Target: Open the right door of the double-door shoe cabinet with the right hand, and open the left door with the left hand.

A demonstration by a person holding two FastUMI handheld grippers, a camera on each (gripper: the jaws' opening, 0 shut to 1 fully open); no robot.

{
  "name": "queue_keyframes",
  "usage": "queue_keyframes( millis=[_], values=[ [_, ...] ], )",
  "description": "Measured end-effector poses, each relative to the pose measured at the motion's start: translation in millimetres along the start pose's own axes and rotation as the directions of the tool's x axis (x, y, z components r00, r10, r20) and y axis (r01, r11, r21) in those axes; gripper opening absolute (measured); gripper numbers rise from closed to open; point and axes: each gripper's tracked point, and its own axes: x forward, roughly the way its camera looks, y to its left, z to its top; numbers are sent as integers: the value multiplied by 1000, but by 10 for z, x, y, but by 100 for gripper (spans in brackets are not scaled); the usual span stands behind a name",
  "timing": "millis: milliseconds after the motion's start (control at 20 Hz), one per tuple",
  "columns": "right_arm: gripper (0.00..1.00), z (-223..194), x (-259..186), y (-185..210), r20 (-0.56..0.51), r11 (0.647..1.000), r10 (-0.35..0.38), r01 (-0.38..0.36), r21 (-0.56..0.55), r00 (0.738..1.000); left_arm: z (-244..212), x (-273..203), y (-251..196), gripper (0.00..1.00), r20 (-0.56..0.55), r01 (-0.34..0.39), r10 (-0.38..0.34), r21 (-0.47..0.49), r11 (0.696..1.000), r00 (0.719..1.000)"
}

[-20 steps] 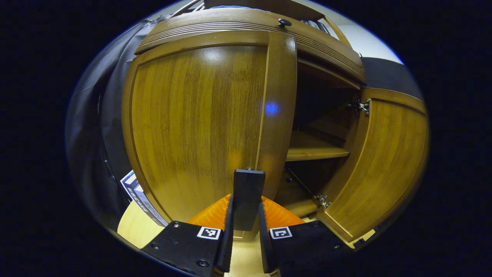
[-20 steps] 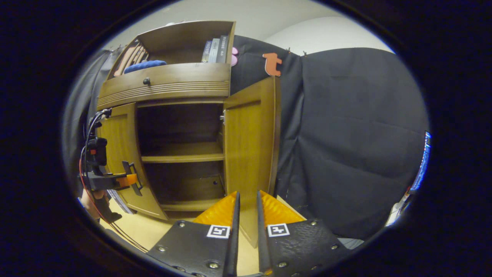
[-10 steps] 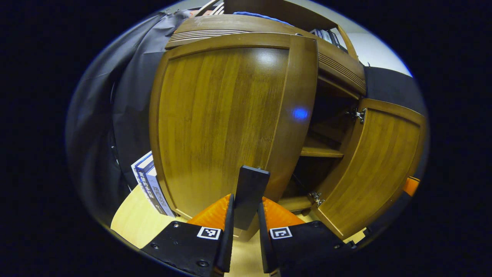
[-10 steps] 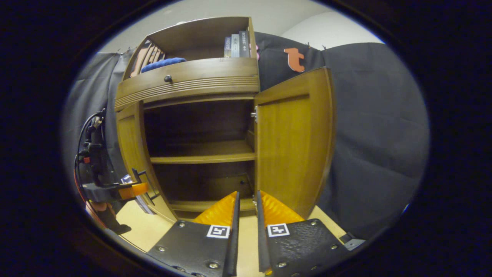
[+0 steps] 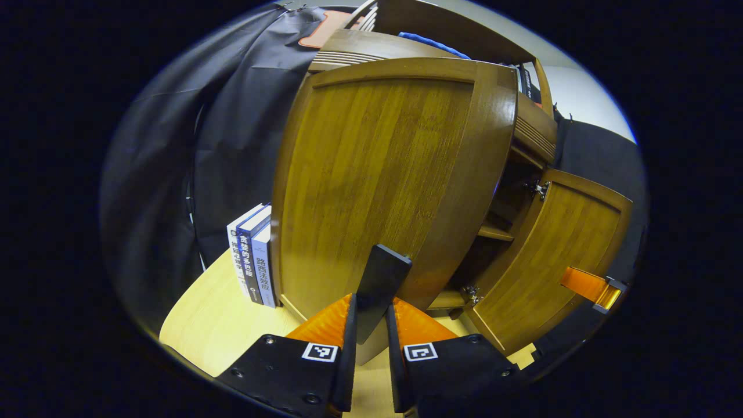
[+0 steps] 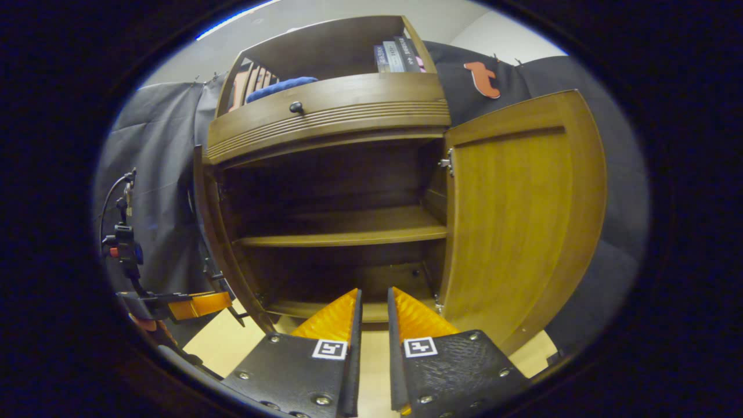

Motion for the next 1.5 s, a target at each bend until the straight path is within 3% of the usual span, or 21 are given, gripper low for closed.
queue_keyframes(
  millis=[300,500,550,900,1300,1500],
  values=[
    [22,-48,138,358,-18,996,85,-85,-3,996,12,-212,230,18,8,-49,49,32,998,999],
    [22,-106,200,588,-36,991,136,-136,-6,990,70,-349,472,22,32,-116,114,70,991,993],
    [22,-138,208,649,-43,989,149,-150,-6,988,76,-390,557,15,39,-148,146,70,986,989],
    [22,-215,335,992,-71,972,233,-235,-27,970,262,-668,1194,2,103,-342,331,107,934,938],
    [22,-246,539,1427,-92,941,330,-335,-44,939,399,-830,1413,4,131,-357,342,106,928,930],
    [21,-271,590,1676,-102,921,380,-386,-46,919,545,-1023,1650,1,173,-445,421,134,885,890]
  ],
)
